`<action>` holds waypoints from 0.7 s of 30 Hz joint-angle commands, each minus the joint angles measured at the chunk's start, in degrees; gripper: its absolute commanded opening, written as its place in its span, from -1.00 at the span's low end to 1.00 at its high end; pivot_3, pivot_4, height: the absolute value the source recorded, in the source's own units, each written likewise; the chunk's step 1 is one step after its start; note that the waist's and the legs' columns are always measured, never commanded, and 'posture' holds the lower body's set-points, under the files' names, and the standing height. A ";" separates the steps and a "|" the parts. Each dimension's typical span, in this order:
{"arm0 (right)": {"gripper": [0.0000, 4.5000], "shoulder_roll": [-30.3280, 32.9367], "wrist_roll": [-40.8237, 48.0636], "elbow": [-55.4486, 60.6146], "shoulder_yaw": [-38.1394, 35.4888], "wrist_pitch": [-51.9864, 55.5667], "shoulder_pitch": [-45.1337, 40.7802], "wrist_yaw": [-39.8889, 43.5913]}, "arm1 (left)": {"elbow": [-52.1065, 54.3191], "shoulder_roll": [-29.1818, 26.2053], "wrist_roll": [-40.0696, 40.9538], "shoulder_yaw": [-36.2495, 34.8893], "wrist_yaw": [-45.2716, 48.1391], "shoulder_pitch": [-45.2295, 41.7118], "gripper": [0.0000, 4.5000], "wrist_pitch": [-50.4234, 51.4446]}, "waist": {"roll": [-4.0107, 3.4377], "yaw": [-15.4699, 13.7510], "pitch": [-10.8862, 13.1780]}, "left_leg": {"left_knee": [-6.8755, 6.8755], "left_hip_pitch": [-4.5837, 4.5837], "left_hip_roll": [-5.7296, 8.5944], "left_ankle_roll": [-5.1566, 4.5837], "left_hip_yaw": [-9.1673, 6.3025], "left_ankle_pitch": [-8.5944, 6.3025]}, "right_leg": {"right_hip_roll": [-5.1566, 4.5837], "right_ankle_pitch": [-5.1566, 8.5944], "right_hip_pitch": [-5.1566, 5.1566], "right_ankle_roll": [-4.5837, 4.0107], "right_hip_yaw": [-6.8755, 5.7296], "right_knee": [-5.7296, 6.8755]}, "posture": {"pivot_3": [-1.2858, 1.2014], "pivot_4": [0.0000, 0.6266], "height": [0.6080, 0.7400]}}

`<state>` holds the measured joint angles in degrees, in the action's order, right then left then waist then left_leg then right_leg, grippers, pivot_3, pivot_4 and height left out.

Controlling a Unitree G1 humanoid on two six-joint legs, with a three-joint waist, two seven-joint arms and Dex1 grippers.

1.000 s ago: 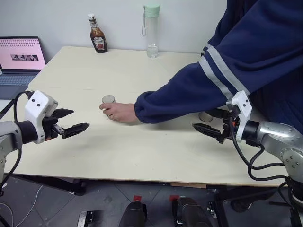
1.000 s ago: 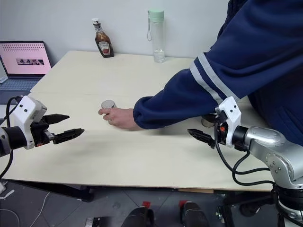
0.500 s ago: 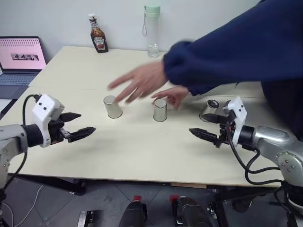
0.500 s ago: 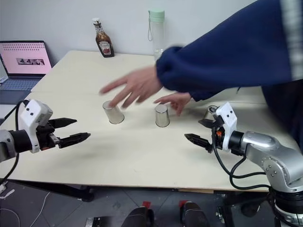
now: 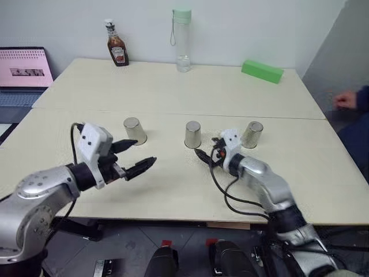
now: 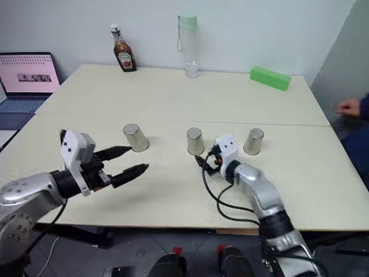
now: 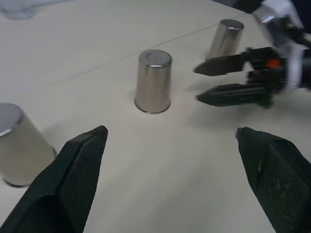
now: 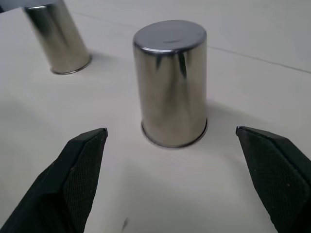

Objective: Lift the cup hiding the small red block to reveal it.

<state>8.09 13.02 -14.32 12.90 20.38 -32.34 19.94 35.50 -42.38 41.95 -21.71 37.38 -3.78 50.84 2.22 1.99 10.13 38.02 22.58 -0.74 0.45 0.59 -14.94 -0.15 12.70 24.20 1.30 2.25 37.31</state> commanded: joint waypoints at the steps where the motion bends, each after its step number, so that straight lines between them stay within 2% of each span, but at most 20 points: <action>1: 1.00 -2.69 -1.20 -7.05 -2.69 -6.22 -4.35 0.32 | 3.10 0.50 1.34 0.10 -2.15 0.35 0.99 -0.23 | 0.00 -0.19 0.00 | -0.02 0.02 0.00 0.00 -0.04 0.00 | 0.00 -0.11 0.00 -0.21 -0.02 -0.01 | 0.03 -0.52 1.00; 7: 1.00 -6.15 -3.52 -20.60 -3.55 -12.89 -11.39 2.09 | 2.24 0.39 1.53 1.49 -3.63 -0.75 0.99 -0.82 | -0.02 -0.10 0.01 | -0.04 0.04 0.03 0.00 -0.05 0.00 | -0.01 -0.13 -0.01 -0.26 -0.04 -0.07 | 0.03 -0.52 1.00; 14: 1.00 -7.77 -5.33 -31.20 -5.83 -19.73 -16.66 1.54 | 1.25 -0.09 1.01 2.22 -3.49 -1.55 0.99 -1.36 | -0.04 -0.05 0.03 | -0.04 -0.02 -0.01 0.00 -0.10 0.00 | 0.03 -0.13 -0.02 -0.30 -0.09 -0.01 | 0.03 -0.52 1.00; 21: 0.40 -7.92 -5.27 -29.22 -6.57 -19.54 -16.57 4.28 | -1.92 -1.68 -0.09 2.29 -1.59 -2.93 1.00 -2.58 | -0.09 0.03 0.05 | -0.05 0.01 0.00 0.00 -0.09 0.00 | 0.01 -0.14 -0.02 -0.31 -0.08 -0.05 | 0.03 -0.52 1.00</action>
<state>0.07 7.75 -46.67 7.81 1.51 -48.08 23.65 33.88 -43.00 42.36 -19.00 35.02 -5.63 49.86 2.14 2.02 10.18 37.97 22.59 -0.74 0.46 0.48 -14.94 -0.14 12.56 24.18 0.98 2.16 37.27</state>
